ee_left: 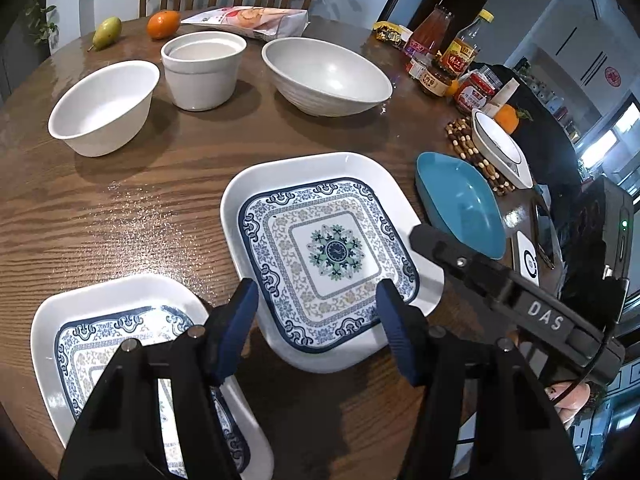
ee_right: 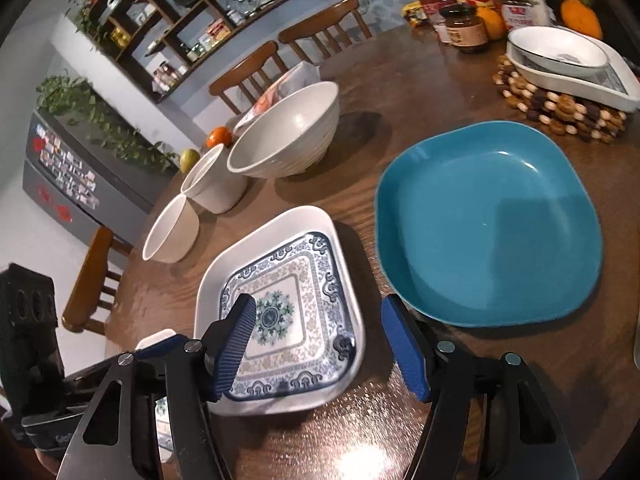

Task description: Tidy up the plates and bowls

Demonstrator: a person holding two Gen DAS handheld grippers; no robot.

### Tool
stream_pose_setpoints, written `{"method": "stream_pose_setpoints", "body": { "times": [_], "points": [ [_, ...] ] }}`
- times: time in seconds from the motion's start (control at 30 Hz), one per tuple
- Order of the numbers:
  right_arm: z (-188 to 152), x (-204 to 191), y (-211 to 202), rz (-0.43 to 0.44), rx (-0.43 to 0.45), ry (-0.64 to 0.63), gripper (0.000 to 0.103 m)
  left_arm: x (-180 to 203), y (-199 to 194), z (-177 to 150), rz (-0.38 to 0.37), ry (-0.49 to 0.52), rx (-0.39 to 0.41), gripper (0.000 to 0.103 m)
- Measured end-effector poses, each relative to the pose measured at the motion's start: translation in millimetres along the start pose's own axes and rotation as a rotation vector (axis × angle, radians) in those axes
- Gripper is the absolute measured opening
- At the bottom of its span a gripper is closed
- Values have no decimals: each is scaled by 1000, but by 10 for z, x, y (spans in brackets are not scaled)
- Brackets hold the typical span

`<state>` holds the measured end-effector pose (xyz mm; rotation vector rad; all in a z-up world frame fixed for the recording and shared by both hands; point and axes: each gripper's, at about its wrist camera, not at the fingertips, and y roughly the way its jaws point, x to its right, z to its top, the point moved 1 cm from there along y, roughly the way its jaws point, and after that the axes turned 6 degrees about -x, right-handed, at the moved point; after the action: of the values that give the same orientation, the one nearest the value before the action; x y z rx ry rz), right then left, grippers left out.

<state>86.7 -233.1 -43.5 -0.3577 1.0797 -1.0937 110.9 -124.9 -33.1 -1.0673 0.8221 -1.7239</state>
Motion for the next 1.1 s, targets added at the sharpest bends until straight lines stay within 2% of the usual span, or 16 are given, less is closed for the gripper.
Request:
{"method": "stream_pose_setpoints", "body": {
  "times": [0.13, 0.37, 0.5, 0.53, 0.6, 0.7, 0.77, 0.9, 1.0, 1.1],
  "points": [
    [46, -46, 99, -35, -6, -32, 65, -19, 26, 46, 6, -15, -6, 60],
    [113, -46, 211, -33, -14, -47, 64, -29, 46, 74, 24, -4, 7, 60],
    [127, -48, 234, -17, -12, -47, 60, -36, 50, 84, 16, -4, 10, 59],
    [127, -44, 234, -16, -8, -48, 60, -39, 49, 87, 12, -4, 10, 58],
    [122, -45, 233, -16, -2, -54, 59, -39, 67, 90, 3, -4, 0, 48],
    [105, -73, 232, -41, 7, -70, 56, -38, 139, 97, -21, 0, -35, 39],
    [102, -88, 234, -49, 8, -82, 56, -30, 160, 93, -13, 2, -33, 37],
    [88, -120, 266, -3, -16, -98, 50, 26, 164, 92, -29, 23, -33, 31],
    [84, -143, 290, -17, -10, -101, 43, 44, 155, 88, -28, 37, -28, 31],
    [79, -151, 295, -17, -11, -102, 43, 35, 159, 92, -35, 32, -27, 30]
  ]
}}
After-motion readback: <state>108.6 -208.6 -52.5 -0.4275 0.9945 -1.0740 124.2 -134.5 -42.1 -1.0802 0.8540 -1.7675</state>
